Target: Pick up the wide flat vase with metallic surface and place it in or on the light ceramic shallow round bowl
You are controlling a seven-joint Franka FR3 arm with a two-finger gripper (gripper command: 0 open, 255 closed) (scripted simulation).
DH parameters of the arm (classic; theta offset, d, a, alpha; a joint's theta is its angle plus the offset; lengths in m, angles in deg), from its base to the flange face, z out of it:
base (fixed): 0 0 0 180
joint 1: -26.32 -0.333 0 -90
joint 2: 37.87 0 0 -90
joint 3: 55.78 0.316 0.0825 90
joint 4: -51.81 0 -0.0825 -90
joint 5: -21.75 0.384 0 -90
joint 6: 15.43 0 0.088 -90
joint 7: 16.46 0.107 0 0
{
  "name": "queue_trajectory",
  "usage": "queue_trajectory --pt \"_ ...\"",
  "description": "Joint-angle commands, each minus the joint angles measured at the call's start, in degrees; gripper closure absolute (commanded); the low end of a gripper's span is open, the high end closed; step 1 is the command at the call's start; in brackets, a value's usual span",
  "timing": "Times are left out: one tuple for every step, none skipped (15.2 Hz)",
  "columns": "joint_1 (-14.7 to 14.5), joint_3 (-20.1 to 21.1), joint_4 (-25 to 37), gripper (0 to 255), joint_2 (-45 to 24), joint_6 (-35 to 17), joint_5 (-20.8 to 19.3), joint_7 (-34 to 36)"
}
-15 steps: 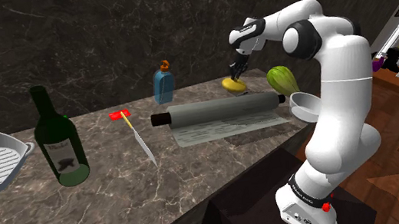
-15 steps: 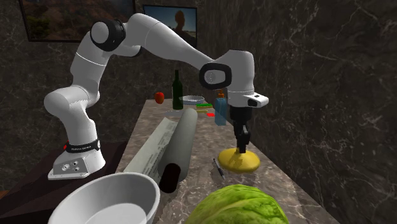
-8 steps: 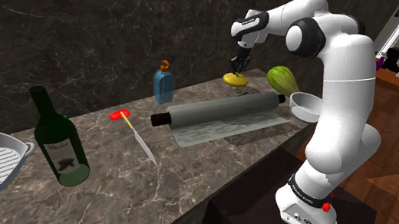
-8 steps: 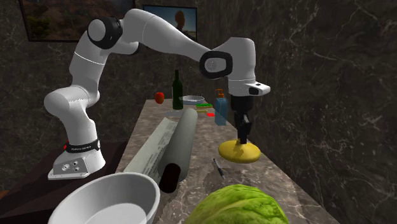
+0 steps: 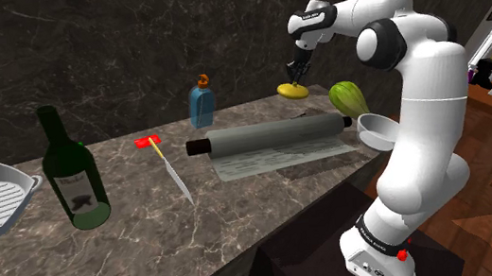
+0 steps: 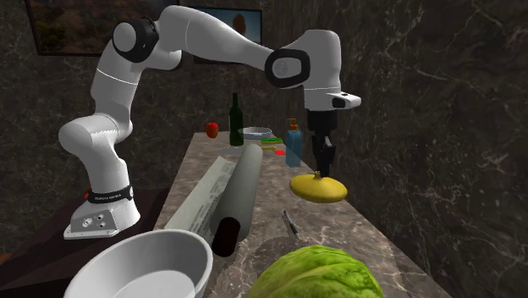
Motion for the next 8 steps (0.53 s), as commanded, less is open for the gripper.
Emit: queue_trajectory --pt "0.05 -0.07 1.34 255 0.20 1.53 -0.13 0.13" --pt "0.07 -0.11 1.90 255 0.35 2.23 -0.20 0.19" --pt "0.09 -0.14 2.48 255 0.48 2.93 -0.26 0.24" --pt "0.11 -0.17 3.07 255 0.60 3.63 -0.32 0.30" --pt "0.14 -0.20 3.69 255 0.70 4.35 -0.37 0.35" --pt "0.17 -0.23 4.32 255 0.80 5.07 -0.42 0.40" --pt "0.20 -0.26 4.98 255 0.88 5.80 -0.47 0.44" --pt "0.24 -0.28 5.65 255 0.94 6.53 -0.50 0.49"
